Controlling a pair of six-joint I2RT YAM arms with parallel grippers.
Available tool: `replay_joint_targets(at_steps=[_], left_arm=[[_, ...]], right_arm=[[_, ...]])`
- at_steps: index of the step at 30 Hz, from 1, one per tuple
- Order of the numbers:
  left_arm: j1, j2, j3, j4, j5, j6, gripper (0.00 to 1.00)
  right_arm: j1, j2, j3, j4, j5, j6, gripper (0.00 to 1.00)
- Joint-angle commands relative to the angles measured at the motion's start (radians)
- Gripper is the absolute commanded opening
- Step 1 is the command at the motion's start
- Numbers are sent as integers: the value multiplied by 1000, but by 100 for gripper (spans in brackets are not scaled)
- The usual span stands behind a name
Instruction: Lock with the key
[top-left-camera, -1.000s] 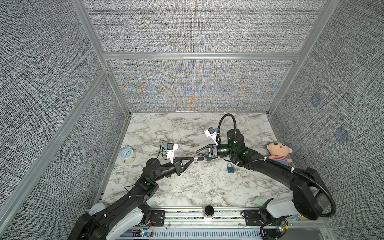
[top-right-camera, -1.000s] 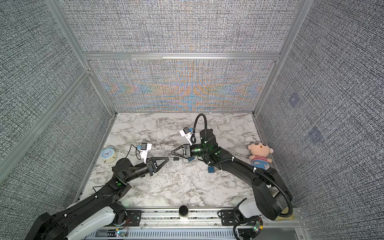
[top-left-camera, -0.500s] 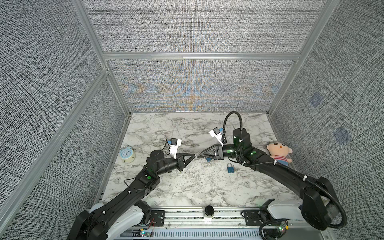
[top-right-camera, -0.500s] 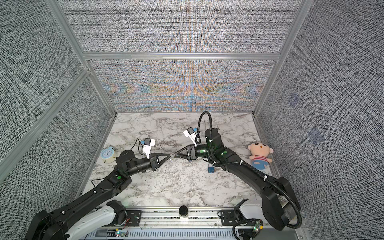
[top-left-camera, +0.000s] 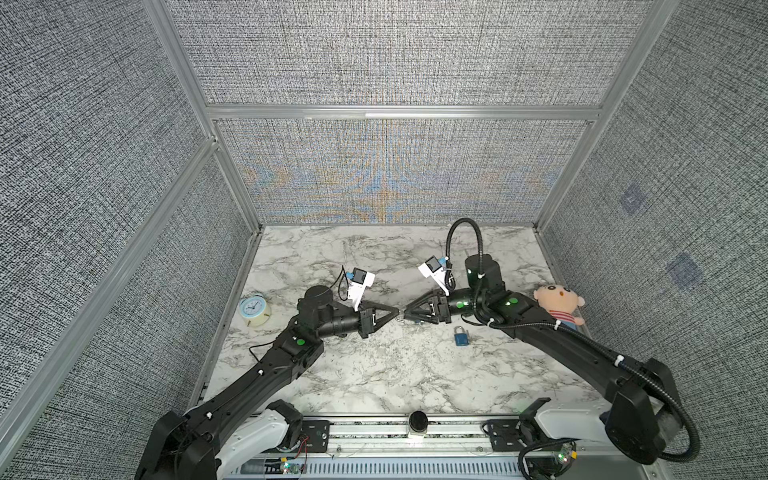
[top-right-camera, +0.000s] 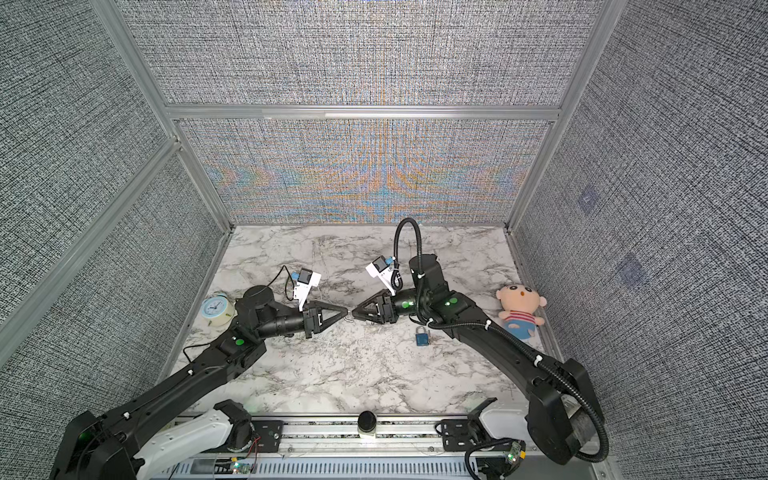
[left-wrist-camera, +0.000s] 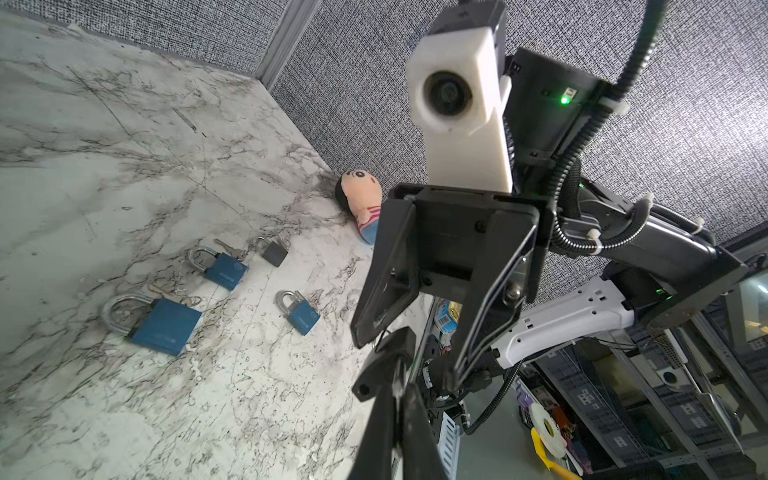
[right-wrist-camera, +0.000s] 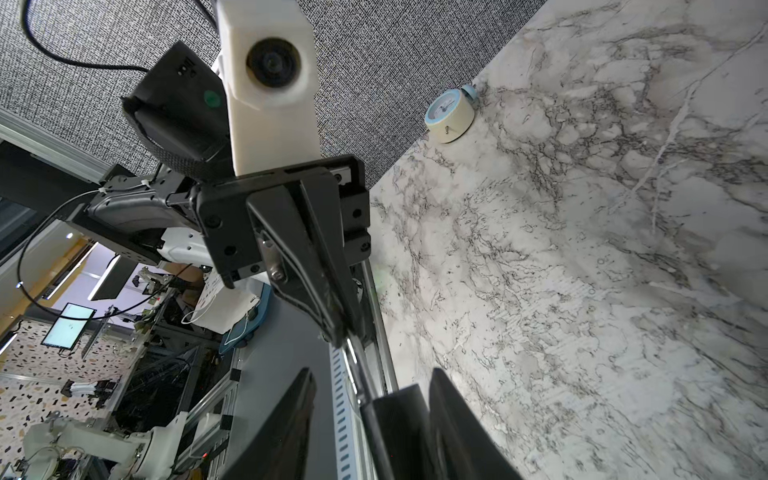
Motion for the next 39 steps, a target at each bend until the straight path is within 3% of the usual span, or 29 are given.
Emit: replay_joint_targets(at_steps=[1, 25, 31, 39], left_arm=[[7, 8, 12, 24, 24, -8, 0], [30, 34, 9, 74, 39, -68, 0], [32, 34, 1, 69, 30, -56, 0], [31, 18, -14, 60, -9, -25, 0]], right_arm=[[3, -20, -11, -18, -3, -22, 45], [12, -36, -63, 49, 30, 18, 19], [11, -42, -71, 57, 25, 40, 0], [10, -43, -100, 151, -61, 154, 0]])
